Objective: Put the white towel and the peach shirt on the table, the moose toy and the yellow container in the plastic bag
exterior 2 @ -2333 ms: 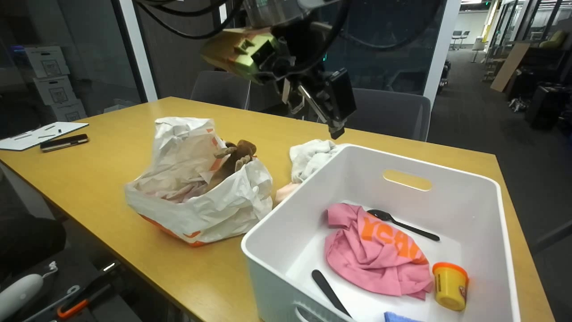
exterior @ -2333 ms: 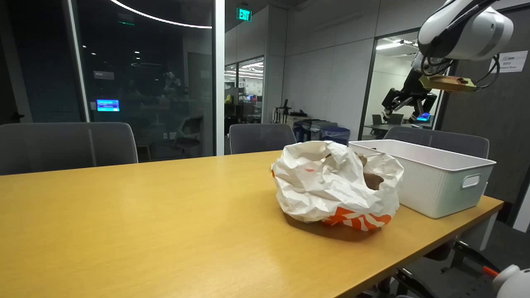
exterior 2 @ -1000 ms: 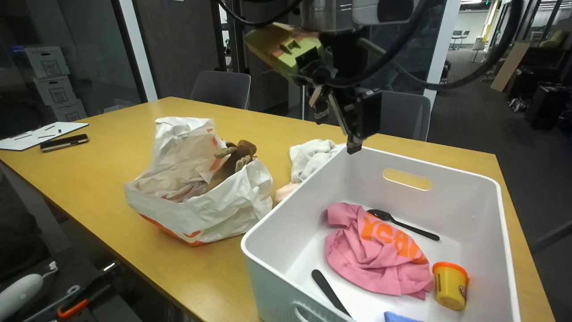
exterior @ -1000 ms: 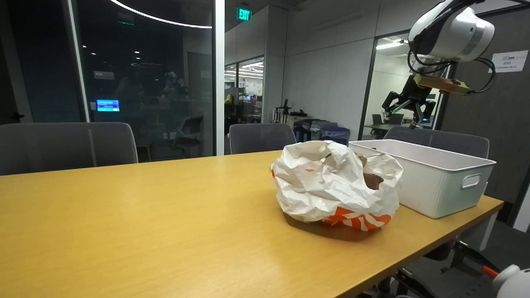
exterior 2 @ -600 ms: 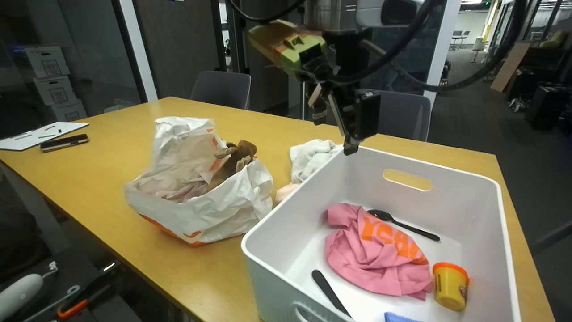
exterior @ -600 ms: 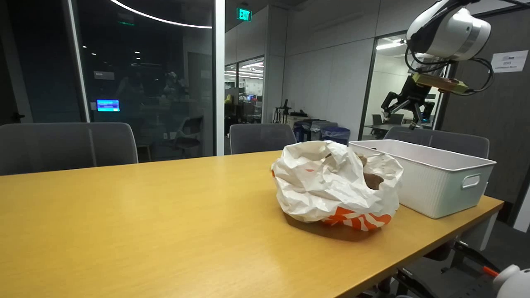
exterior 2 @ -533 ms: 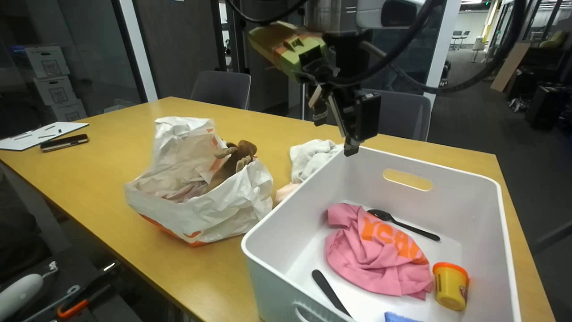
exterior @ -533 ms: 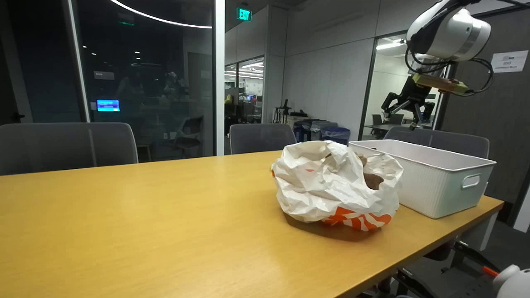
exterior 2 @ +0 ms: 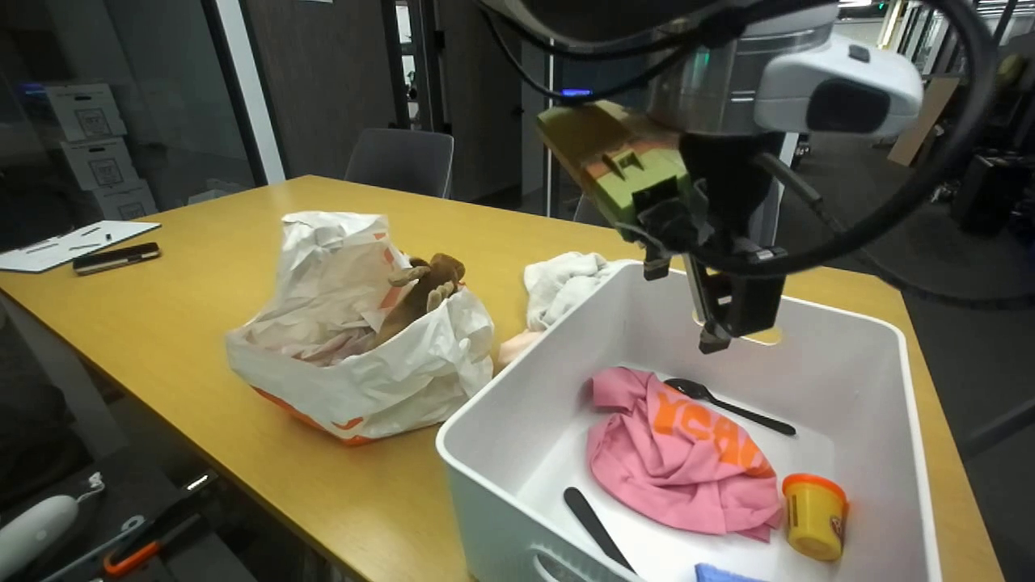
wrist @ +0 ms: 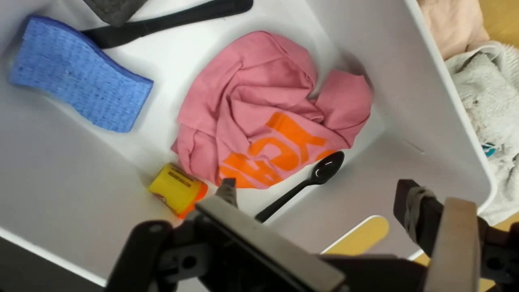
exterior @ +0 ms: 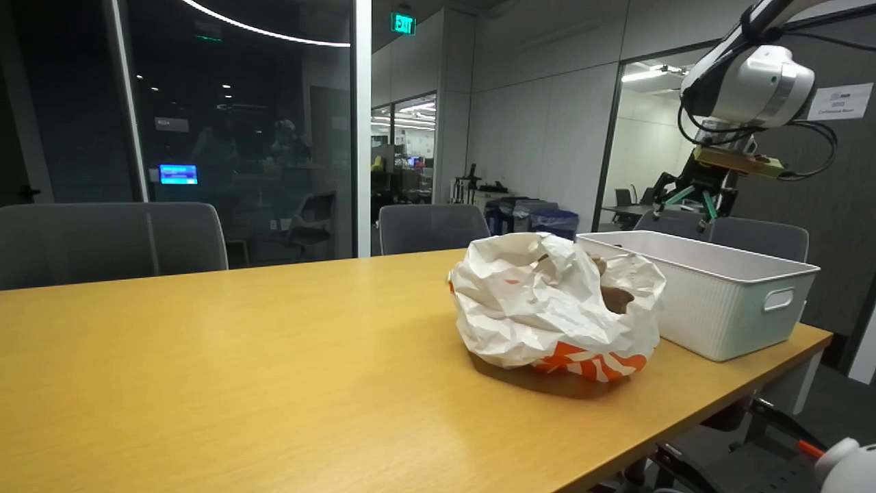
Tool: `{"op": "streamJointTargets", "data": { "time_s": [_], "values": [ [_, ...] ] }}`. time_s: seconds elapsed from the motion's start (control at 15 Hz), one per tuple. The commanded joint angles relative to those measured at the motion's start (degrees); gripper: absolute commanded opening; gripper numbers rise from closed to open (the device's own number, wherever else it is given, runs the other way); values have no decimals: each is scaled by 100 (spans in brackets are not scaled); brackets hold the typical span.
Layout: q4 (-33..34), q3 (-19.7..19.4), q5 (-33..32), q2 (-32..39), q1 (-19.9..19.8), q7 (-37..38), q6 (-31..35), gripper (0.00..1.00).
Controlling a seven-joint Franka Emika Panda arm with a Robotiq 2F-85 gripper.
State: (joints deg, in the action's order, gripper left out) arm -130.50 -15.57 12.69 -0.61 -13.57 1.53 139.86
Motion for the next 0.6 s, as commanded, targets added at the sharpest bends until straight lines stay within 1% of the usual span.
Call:
{"op": "streamJointTargets", "data": {
  "time_s": [0.0, 0.2, 0.33, 0.53],
  "values": [
    [606, -38, 819, 538, -136, -236, -234, 100],
    [1082, -23, 1310, 1070, -285, 60, -277, 100],
    [1366, -48, 1379, 1430, -401, 413, -308, 100],
    [1624, -85, 1299, 1791, -574, 924, -576, 100]
  ]
}}
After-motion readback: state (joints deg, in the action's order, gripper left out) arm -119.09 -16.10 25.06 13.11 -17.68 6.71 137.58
